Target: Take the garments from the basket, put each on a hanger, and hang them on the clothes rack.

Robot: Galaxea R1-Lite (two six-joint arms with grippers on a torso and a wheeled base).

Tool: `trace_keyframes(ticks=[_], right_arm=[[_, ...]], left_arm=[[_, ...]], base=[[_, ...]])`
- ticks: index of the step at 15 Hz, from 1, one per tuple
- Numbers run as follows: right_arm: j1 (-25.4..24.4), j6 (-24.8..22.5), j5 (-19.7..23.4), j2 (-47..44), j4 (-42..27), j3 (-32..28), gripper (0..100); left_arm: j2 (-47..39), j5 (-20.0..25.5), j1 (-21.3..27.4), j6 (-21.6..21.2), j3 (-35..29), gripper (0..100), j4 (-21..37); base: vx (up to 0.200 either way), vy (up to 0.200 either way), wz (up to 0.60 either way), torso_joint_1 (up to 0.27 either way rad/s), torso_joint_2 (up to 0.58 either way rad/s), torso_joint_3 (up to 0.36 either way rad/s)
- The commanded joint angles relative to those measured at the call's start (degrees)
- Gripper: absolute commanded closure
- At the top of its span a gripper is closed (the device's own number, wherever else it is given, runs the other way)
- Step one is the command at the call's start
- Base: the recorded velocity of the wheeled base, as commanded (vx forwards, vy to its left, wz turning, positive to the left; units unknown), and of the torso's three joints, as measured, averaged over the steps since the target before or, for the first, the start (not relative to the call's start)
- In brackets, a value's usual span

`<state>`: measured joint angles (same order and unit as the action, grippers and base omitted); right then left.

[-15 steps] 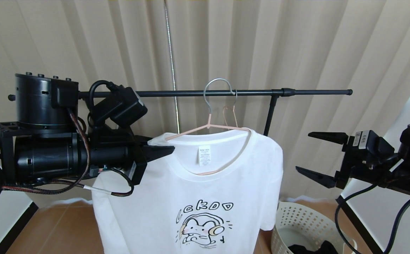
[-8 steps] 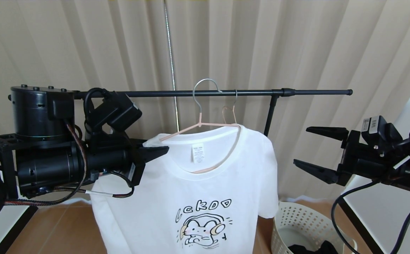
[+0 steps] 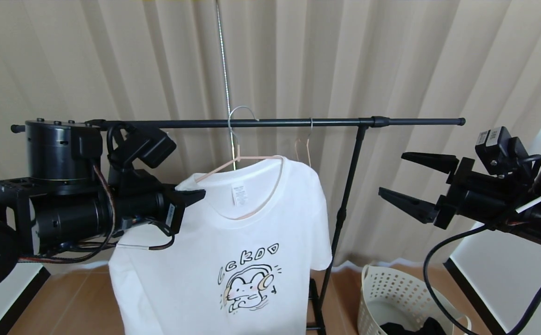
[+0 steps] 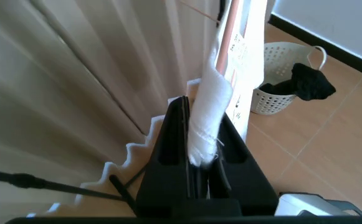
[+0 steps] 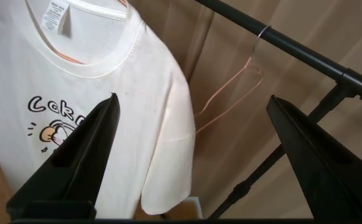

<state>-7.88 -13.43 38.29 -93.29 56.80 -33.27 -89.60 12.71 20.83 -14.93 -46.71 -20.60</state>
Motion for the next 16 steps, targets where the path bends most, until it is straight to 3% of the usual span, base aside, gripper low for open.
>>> trace_keyframes(ticks=[1,7,16], right_arm=[[-0.2,0.0,-0.1,-0.1,0.1,-0.2,0],[-0.2,-0.1,-0.4,-0.5,0.0,-0.2,0],[-0.2,-0.1,-0.4,-0.7,0.1,-0.2,0]], left_arm=[[-2.1,-0.8,-0.9,0.3,0.3,100,-0.1],[-5.6,-1.7,-1.1,-0.4,4.0,100,0.2],[-13.6,-8.6,-1.6,-2.6,5.8,100,-0.1]], base=[[0.000,0.000,0.00,0.000,0.00,0.000],[0.000,0.000,0.00,0.000,0.00,0.000],[0.000,0.000,0.00,0.000,0.00,0.000]])
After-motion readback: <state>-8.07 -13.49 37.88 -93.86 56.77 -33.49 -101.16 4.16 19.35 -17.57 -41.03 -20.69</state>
